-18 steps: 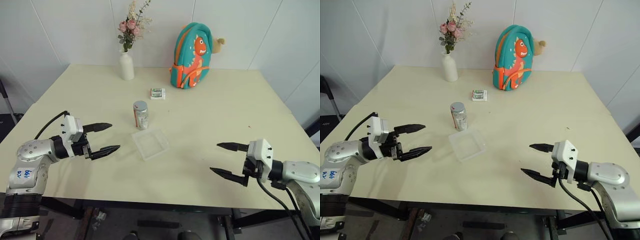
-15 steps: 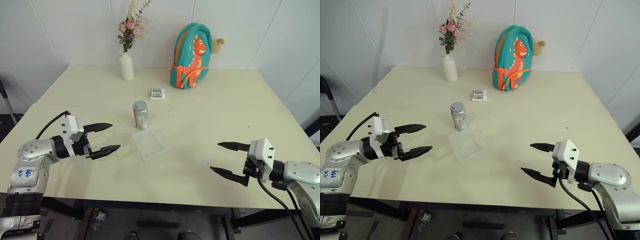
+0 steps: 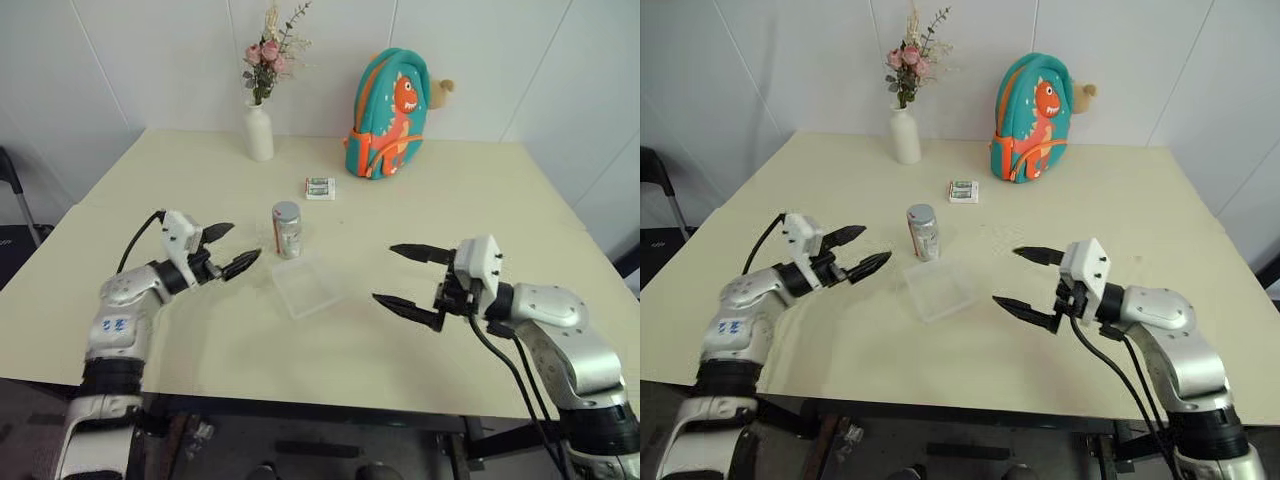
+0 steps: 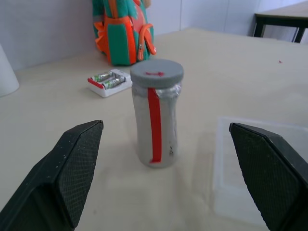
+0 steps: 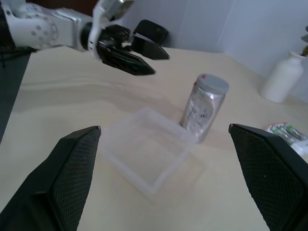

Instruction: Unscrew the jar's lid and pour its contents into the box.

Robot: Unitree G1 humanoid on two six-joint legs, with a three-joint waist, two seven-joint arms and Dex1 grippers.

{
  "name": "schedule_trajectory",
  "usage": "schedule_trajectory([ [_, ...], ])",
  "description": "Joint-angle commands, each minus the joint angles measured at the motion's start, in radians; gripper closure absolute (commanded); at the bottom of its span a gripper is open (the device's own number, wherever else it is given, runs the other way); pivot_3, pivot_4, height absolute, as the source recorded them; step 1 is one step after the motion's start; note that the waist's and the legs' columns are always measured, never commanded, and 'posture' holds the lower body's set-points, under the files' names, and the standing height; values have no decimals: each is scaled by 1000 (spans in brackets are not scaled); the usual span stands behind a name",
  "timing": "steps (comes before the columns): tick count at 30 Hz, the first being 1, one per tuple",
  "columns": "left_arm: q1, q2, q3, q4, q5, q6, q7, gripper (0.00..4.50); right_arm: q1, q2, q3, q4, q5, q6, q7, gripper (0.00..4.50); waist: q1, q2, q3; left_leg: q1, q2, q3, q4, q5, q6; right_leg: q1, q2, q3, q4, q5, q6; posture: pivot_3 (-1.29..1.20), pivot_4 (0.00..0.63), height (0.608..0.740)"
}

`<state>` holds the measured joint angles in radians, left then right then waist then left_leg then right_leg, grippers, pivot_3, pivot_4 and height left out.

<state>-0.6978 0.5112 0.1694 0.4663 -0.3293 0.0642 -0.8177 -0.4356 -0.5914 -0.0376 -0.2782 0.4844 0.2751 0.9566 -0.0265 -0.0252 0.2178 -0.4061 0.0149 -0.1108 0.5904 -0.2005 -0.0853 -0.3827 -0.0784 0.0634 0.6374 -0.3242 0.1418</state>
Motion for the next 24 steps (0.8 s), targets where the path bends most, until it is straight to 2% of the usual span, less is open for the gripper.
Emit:
schedule_trajectory([
  [1, -65, -24, -12, 132, 31, -67, -2, 24, -29, 21, 10, -67, 17, 25, -44, 0, 0, 0, 0, 0, 0, 0, 0, 0, 0, 0, 0, 0, 0, 0, 0, 0, 150, 740],
  [5, -180, -53, -33, 366, 89, -185, -9, 24, -25, 25, 14, -126, 32, 53, -74, 0, -2, 0, 0, -1, 0, 0, -2, 0, 0, -2, 0, 0, -1, 0, 0, 0, 150, 740],
  [9, -265, -81, -32, 516, 110, -255, -19, 24, -8, 25, 13, -188, 39, 78, -110, 0, -1, 0, 0, -4, 0, 0, -2, 0, 0, -5, 0, 0, -1, 0, 0, 0, 150, 740],
  [16, -383, -121, -18, 700, 139, -323, 8, 24, 19, 21, 5, -247, 39, 103, -162, 0, -1, 0, 0, -6, 0, 0, -1, 0, 0, -6, 0, 0, 0, 0, 1, 0, 150, 740],
  [24, -454, -169, -28, 802, 198, -345, 69, 24, 42, 11, -12, -299, 44, 124, -204, 0, -1, 0, 0, -8, 0, 0, -1, 1, -1, -9, 0, 0, 1, 0, 1, 0, 150, 740],
])
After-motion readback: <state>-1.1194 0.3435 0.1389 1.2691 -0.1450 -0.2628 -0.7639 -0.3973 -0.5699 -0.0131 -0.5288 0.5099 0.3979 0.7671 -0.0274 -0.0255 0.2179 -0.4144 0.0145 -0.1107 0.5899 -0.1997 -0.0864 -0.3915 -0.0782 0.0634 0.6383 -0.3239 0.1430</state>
